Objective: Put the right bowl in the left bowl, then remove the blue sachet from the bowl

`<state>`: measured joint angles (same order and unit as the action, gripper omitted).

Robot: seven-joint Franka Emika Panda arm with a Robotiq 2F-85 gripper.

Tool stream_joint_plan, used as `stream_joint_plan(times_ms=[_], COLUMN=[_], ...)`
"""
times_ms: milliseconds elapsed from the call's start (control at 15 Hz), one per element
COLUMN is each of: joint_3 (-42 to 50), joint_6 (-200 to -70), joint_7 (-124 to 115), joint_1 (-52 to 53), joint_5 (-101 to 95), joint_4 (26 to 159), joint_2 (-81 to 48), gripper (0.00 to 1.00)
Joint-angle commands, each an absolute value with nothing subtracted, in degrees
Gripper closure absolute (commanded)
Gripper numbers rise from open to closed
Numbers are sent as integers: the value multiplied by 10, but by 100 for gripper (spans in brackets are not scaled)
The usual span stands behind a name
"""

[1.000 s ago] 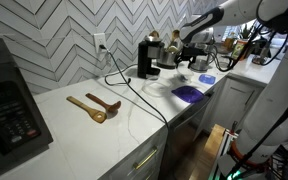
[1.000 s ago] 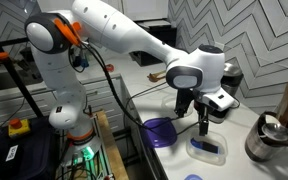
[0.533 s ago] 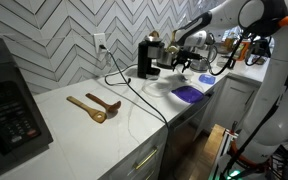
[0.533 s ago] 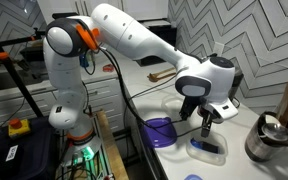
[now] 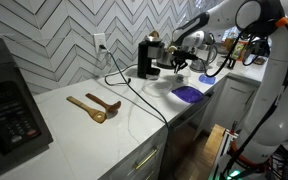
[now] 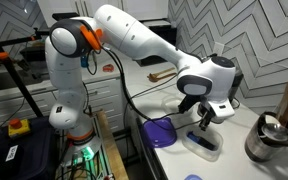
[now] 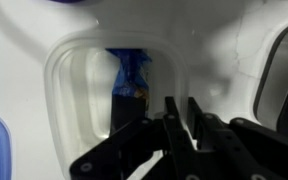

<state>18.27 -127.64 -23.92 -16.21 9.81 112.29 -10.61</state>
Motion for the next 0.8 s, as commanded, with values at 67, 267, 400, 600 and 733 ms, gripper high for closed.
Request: stream_joint_plan(times_ms=[67, 267, 400, 600, 733], joint_3=[185, 181, 175, 167, 162], joint_6=[-1230, -1193, -1170, -1175, -1173], joint_7=[-347, -420, -460, -453, -458], joint_1=[-147, -136, -131, -136, -135], joint_5=[74, 54, 39, 45, 43], joint_4=[1120, 1117, 1114, 1107, 1107], joint_2=[-80, -57, -44, -52, -47], gripper=[100, 98, 98, 98, 93])
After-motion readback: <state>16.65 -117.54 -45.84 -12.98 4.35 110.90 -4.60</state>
